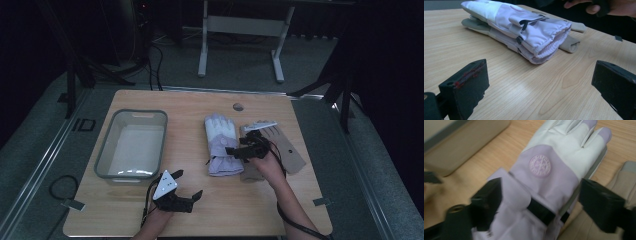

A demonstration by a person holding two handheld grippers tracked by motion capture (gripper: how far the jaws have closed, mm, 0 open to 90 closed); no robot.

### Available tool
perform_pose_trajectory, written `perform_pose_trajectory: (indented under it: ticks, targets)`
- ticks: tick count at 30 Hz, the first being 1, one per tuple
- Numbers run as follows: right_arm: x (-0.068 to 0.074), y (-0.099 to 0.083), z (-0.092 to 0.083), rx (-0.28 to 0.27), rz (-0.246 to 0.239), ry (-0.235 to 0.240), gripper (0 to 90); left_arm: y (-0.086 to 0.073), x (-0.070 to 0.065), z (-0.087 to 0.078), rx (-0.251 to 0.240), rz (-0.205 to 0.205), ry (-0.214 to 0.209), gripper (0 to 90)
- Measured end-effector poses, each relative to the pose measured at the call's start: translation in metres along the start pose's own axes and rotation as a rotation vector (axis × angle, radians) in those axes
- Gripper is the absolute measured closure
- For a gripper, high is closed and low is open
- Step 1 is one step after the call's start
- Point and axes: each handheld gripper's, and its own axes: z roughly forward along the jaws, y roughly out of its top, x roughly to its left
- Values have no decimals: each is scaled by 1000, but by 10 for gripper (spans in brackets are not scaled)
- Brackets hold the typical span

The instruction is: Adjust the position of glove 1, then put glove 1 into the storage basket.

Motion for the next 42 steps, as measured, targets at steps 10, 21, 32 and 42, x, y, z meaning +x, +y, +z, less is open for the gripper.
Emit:
perform_pose_trajectory:
  ticks: [10,21,32,42]
  targets:
    - [-7,-25,-19,-72,-47,-1,171,1,2,1,6,-19,7,10]
    - [-3,-28,-32,-181,-62,26,164,3,1,4,58,-2,30,12]
    - [-5,-29,-45,-214,-111,20,159,38,1,13,104,-63,4,41]
    - [-2,-12,-44,-178,-28,74,126,84,5,36,147,-29,7,55]
